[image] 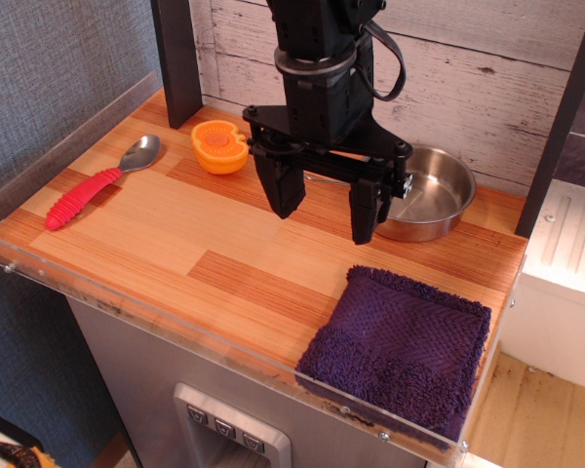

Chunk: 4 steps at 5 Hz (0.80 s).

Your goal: Placed the orange object on top of the purple towel

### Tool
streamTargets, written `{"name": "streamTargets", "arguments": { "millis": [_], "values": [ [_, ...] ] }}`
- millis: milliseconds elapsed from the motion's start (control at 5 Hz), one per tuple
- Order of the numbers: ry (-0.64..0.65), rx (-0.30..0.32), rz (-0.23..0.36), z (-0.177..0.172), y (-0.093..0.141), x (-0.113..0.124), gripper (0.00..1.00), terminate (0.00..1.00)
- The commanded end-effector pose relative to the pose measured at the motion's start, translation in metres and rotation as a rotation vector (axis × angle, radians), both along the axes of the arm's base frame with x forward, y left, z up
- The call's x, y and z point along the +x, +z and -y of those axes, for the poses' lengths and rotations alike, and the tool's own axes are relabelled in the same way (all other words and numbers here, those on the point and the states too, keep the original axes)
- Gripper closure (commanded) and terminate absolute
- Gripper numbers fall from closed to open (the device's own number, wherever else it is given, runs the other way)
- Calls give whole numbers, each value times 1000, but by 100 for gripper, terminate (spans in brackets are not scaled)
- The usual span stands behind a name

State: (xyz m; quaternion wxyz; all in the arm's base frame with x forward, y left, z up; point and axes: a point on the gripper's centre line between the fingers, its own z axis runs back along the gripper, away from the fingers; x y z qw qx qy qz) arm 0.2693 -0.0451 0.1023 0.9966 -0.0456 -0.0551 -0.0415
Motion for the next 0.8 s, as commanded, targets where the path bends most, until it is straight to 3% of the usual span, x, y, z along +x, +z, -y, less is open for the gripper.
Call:
{"name": "streamTargets", "arguments": {
  "millis": [0, 200, 600],
  "values": [
    [0, 0, 0, 0, 0, 0, 0, 0],
    [64, 95, 52, -41, 6, 22, 0, 0],
    [214, 178, 73, -124, 4, 59, 0, 0]
  ]
}}
